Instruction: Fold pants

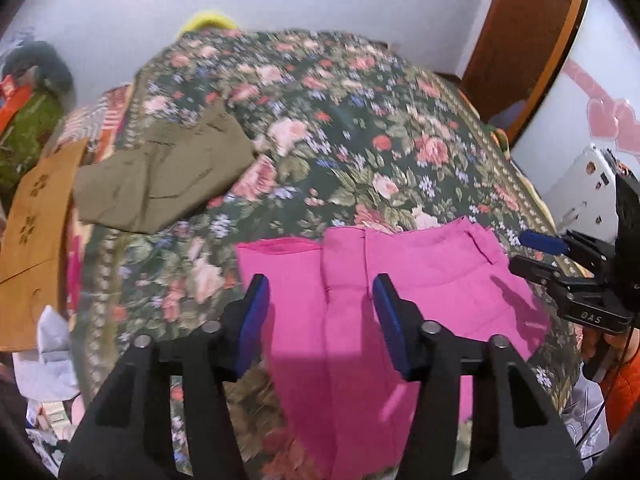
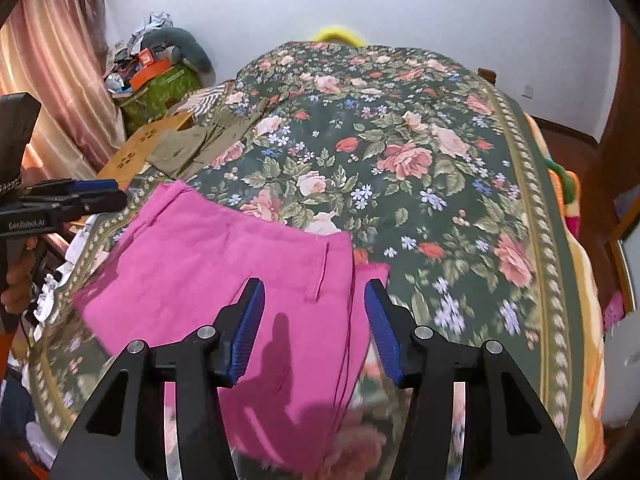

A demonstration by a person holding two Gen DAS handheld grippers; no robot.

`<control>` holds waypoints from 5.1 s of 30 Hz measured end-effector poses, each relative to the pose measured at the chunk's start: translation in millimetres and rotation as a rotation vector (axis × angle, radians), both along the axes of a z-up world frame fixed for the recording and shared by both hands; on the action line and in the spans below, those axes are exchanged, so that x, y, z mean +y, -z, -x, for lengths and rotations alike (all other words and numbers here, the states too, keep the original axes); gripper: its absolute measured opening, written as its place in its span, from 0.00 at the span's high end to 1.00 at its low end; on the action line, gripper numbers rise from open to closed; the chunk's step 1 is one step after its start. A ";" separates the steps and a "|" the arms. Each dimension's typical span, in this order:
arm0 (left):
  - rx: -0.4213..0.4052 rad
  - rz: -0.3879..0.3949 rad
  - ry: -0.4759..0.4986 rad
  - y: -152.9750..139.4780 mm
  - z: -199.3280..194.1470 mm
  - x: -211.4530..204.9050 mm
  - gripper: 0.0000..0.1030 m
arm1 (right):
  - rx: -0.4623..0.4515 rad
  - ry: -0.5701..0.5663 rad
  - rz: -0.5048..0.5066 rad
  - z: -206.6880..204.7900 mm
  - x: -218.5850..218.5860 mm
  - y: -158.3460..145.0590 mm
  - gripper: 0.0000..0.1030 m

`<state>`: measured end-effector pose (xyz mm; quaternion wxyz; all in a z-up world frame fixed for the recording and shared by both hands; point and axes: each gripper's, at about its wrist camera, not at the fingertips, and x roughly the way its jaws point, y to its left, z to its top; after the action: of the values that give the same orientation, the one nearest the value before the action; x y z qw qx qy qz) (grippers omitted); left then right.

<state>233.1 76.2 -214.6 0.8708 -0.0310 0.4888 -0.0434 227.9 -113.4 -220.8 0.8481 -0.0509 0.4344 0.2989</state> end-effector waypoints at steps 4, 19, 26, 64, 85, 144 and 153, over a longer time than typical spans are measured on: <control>0.072 0.056 0.022 24.3 -18.9 -6.3 0.60 | 0.050 -0.005 0.020 -19.9 6.0 21.1 0.73; -0.005 -0.049 0.017 32.3 -10.2 -24.7 0.81 | -0.027 -0.039 0.104 -17.4 16.2 31.9 0.92; -0.034 -0.060 0.013 9.9 -0.3 -16.0 0.70 | -0.022 -0.022 0.108 -12.4 11.5 13.3 0.88; 0.090 0.103 -0.061 35.6 27.6 -10.0 0.81 | 0.133 0.040 -0.015 12.9 -8.5 34.9 0.86; -0.134 -0.007 -0.105 -44.4 22.4 35.8 0.88 | -0.146 -0.029 -0.016 -11.8 50.9 -58.5 0.93; -0.155 -0.112 -0.378 -32.2 -30.5 233.5 0.84 | -0.147 -0.132 -0.077 -102.4 215.0 -72.8 0.65; -0.472 -0.109 -0.296 -171.2 77.9 159.3 0.84 | -0.396 -0.186 -0.218 5.7 181.9 -179.7 0.65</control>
<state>155.2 235.5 -43.4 0.9577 -0.0441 0.2645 0.1044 222.2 68.5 -41.1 0.8861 -0.0565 0.2184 0.4049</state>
